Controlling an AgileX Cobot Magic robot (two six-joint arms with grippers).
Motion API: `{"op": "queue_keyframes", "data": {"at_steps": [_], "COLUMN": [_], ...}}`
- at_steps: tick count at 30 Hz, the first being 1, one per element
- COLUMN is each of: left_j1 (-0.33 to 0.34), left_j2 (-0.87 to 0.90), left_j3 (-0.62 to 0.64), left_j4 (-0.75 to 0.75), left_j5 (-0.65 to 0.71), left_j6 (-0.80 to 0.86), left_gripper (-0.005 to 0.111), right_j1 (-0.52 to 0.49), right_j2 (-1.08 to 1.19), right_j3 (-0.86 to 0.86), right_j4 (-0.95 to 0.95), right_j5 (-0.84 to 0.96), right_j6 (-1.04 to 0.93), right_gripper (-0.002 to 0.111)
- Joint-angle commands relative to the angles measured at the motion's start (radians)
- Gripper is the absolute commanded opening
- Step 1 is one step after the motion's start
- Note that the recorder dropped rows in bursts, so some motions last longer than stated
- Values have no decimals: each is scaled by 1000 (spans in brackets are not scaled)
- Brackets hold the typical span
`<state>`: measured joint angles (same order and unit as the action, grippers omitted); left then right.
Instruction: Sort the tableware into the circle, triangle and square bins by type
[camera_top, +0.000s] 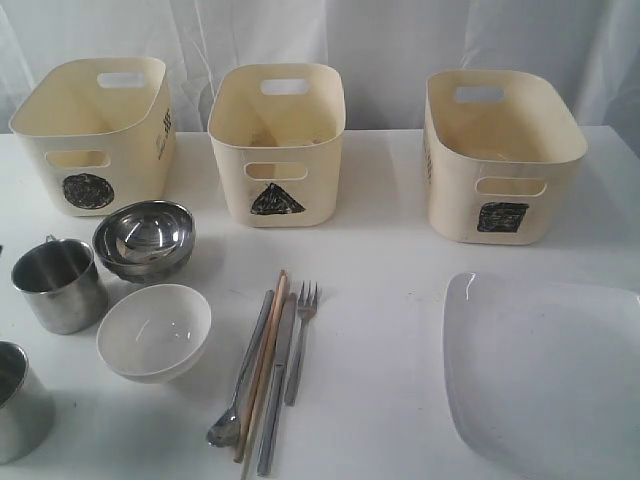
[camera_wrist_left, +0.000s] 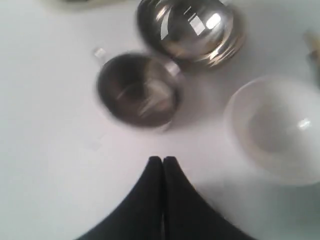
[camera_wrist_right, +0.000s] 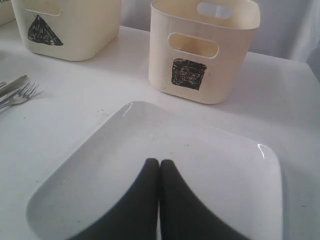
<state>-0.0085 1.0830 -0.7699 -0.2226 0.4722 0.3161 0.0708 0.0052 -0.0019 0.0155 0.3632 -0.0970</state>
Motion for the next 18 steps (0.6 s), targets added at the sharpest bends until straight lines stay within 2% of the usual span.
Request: {"op": "queue_keyframes", "data": {"at_steps": [1,3,4,7,9,11,13,14,16,18], "left_j1": [-3,-3,-3,-3,-3,-3,-3,-3,-3,-3], "left_j2": [91,94,92,88,90,94,106,132,179,217], "left_j3": [-234,-275,-280,-270,-255,-234,-195,-159,-128,-108], "left_j4": [623,652,638,513,425,336,255,223,223,223], "left_j5": [472,611,628,580,515,441,340,255,233,262], "left_j6": [-458,-439,-421,-378,-332,-285,-225,-177,-171,-126], "left_gripper": [0,0,0,0,4,15,30,45,57,57], "right_j1": [-1,-1,-1,-1,-1,-1,-1,-1,-1,-1], "right_j2": [-5,-5,-5,-5,-5,-5,-5,-5,-5,-5], "right_j3": [2,2,2,2,2,2,2,2,2,2], "right_j4": [-8,-8,-8,-8,-8,-8,-8,-8,-8,-8], "right_j5": [-11,-11,-12,-12,-12,-12,-12,-12,-12,-12], "right_j6": [3,3,3,3,3,3,3,3,3,3], "right_gripper": [0,0,0,0,0,0,0,0,0,0]}}
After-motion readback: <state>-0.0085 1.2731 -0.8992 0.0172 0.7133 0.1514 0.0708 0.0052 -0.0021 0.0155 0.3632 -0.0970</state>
